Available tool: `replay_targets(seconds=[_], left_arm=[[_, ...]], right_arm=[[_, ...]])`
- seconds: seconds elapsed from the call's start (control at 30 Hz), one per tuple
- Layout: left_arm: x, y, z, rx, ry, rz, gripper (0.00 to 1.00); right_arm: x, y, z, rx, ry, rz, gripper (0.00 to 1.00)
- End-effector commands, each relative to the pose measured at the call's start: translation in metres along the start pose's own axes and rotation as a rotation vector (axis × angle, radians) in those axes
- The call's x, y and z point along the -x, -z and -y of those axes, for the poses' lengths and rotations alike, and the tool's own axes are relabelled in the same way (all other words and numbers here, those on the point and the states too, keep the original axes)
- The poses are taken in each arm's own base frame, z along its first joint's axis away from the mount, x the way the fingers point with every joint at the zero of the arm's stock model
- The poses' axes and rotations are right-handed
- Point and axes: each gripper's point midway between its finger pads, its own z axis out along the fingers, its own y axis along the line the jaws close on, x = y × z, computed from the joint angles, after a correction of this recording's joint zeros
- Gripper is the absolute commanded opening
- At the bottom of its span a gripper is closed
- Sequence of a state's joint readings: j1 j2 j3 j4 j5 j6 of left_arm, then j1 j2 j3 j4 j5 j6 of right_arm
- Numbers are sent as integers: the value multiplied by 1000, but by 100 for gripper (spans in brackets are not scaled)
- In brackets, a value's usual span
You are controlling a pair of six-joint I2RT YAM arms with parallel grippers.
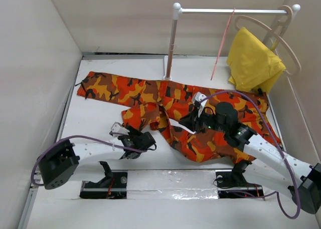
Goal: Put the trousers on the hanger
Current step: Flatten out the trousers at the center of the board.
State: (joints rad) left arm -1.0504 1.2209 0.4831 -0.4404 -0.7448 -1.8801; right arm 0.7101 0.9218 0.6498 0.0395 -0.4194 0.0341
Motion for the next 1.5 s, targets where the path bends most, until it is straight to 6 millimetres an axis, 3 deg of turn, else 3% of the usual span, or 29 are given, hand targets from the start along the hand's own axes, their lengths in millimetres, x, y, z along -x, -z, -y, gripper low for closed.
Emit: replay_targets(seconds=[0.0, 0.1, 0.23, 0.47, 0.57, 0.73, 0.93, 1.1, 1.3, 1.47], left_arm=[[58, -19, -64, 154, 391, 244, 51], [80, -24, -62, 120, 477, 269, 53], [102, -21, -39, 23, 489, 260, 59], [86, -24, -34, 38, 399, 208, 69], [88, -17, -23, 9, 408, 225, 77], [95, -18, -10, -30, 428, 243, 79], [95, -30, -5, -32, 438, 241, 74], [84, -33, 6, -59, 415, 186, 69], [70, -34, -4, -30, 383, 131, 52], [56, -30, -12, 21, 296, 86, 54]], right_arm=[[11, 0, -10, 44, 22, 57, 25], [10, -2, -13, 54, 19, 55, 25], [9, -4, -16, 62, 17, 47, 25], [8, -9, -15, 58, 16, 37, 25], [3, -12, -15, 58, 11, 18, 25], [-2, -16, -12, 47, 8, -1, 25], [-4, -20, -11, 41, 8, -16, 25], [-7, -21, -7, 19, -1, -23, 25], [-5, -20, -4, 3, -3, -15, 26], [-3, -20, -4, -1, -6, -10, 26]])
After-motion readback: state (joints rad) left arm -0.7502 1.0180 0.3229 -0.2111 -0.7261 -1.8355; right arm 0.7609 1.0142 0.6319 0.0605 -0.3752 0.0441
